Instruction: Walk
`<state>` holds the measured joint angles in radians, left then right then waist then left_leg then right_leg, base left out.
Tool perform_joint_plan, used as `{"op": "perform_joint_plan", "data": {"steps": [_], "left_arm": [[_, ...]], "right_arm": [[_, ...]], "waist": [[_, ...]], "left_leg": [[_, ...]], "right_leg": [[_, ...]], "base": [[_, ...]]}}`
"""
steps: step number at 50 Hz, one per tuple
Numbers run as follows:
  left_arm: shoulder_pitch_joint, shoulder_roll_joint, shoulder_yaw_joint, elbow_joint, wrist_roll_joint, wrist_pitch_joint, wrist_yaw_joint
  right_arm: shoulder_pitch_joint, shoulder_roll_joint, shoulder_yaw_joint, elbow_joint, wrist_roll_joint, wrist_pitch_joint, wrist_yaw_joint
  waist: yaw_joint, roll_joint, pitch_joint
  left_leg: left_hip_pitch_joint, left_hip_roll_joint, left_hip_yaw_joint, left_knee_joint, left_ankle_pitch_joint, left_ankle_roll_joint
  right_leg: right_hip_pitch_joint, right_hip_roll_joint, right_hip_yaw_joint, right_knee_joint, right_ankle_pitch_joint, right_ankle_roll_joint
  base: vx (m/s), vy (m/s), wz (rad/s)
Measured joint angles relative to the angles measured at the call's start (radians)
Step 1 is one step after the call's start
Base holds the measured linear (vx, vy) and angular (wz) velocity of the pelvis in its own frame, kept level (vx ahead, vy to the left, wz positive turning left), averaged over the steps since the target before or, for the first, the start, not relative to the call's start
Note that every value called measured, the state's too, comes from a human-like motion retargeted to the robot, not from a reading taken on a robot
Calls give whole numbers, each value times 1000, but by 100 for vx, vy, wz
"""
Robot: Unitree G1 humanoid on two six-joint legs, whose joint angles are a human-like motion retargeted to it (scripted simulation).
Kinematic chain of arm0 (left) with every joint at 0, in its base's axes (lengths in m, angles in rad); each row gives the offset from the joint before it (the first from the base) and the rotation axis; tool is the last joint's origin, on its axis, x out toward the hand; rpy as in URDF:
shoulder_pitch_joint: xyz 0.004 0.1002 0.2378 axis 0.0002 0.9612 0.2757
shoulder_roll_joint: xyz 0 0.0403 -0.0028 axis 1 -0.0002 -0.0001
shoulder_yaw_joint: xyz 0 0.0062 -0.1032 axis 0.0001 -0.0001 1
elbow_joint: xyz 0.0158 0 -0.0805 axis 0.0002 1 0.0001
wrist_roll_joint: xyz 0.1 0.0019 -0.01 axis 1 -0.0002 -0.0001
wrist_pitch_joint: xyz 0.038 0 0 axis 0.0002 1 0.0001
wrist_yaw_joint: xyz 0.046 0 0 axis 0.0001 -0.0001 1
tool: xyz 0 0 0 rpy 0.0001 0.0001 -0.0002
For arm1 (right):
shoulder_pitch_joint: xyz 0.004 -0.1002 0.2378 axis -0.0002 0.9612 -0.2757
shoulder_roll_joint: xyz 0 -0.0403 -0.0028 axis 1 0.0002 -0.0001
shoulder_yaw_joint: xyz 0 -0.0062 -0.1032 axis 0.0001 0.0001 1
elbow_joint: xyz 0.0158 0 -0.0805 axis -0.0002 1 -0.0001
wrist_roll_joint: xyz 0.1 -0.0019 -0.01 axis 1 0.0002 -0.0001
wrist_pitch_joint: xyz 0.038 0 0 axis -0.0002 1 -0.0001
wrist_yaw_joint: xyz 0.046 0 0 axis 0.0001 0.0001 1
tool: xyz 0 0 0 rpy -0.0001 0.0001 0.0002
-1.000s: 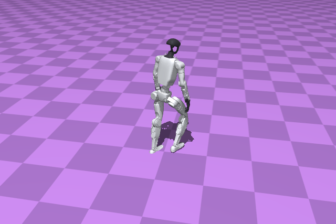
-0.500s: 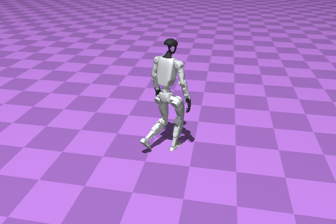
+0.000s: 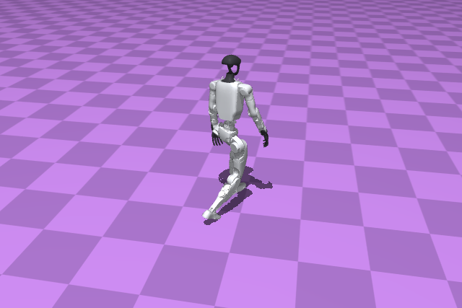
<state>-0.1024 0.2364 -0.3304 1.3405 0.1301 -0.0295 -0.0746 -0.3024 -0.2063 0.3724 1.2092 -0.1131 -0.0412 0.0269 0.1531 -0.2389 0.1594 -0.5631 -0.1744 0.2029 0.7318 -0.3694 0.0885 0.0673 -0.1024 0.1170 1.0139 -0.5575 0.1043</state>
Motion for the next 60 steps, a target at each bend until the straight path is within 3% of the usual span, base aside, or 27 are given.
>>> {"op": "perform_joint_plan", "data": {"steps": [2, 4, 9, 14, 20, 25, 29, 33, 35, 40, 45, 50, 56, 60], "left_arm": [[4, 7, -11, 1, -1, 3, -25], [-5, 21, -23, -14, 11, 4, -43], [-54, 57, -52, -68, 38, -1, -46], [-146, 103, -41, -125, 13, -16, -24], [-239, 157, -32, -178, -21, -44, 1], [-221, 143, -18, -187, -28, -50, 8], [-146, 101, -4, -160, -25, -34, -34], [-59, 43, -29, -128, 8, -12, -86], [-34, 28, -48, -121, 28, -2, -107], [4, 19, -48, -124, 48, 4, -111], [34, 15, -26, -128, 36, -4, -72], [34, 2, -10, -101, 43, -13, -37], [42, -10, 5, -77, 40, -3, -23], [40, -9, 9, -56, 11, 5, -40]], "right_arm": [[31, 23, 10, 41, -8, 13, 36], [47, 33, 19, 66, -17, 22, 63], [86, 24, 18, 74, -24, 21, 70], [110, -4, -6, 55, 4, 17, 59], [134, -10, -35, 67, 24, 29, 58], [182, 5, -44, 92, 11, 39, 70], [198, 0, -54, 119, -7, 49, 93], [199, -22, -54, 101, 10, 52, 101], [185, -33, -57, 82, 22, 50, 89], [112, -52, -60, 28, 46, 36, 50], [27, -71, -56, -36, 65, 11, 25], [-38, -85, -42, -72, 49, -4, 16], [-30, -64, -30, -50, 16, -4, 15], [27, -19, -32, 14, -5, 7, 35]], "waist": [[-25, -36, -14], [-56, -47, -20], [-155, -16, -11], [-246, 63, 21], [-282, 154, 34], [-283, 155, 7], [-301, 226, 4], [-274, 343, -19], [-242, 354, -32], [-144, 308, -32], [-73, 245, -8], [-60, 179, -4], [-41, 139, -47], [-20, 83, -81]], "left_leg": [[51, -57, 6, -35, -13, 35], [131, -98, -4, -105, -22, 54], [382, -147, -68, -293, -53, 47], [663, -112, -155, -481, -95, 32], [837, -16, -182, -507, -215, 15], [882, 3, -171, -351, -271, -25], [827, 110, -211, 8, -191, -110], [602, 295, -212, 478, 32, -200], [489, 356, -193, 620, 39, -176], [253, 414, -116, 684, -154, -72], [97, 389, -38, 412, -244, -43], [58, 259, -23, -93, -169, -74], [16, 193, -39, -200, -104, -66], [12, 135, -22, -70, -27, -28]], "right_leg": [[-81, -64, -6, 171, 159, 40], [-179, -118, -17, 315, 233, 33], [-408, -205, -64, 444, 88, -68], [-547, -164, -131, 174, -8, -86], [-584, -20, -174, -454, 69, -7], [-638, 9, -152, -371, 122, -18], [-582, 103, -198, -230, 155, -97], [-497, 269, -254, -293, 148, -182], [-444, 310, -244, -341, 134, -197], [-272, 322, -174, -433, 71, -194], [-117, 281, -87, -467, -22, -178], [-10, 207, -29, -477, -111, -162], [19, 137, -12, -332, -194, -133], [7, 12, -47, -147, -127, -78]], "base": [[77, 10, 13], [78, 11, 7], [79, 9, 7], [78, 2, 12], [74, -6, -11], [77, -12, -22], [80, -13, -3], [68, -11, -34], [67, -9, -54], [65, -7, -64], [69, 0, -66], [71, 8, -44], [72, 11, -57], [71, 16, -54]]}}
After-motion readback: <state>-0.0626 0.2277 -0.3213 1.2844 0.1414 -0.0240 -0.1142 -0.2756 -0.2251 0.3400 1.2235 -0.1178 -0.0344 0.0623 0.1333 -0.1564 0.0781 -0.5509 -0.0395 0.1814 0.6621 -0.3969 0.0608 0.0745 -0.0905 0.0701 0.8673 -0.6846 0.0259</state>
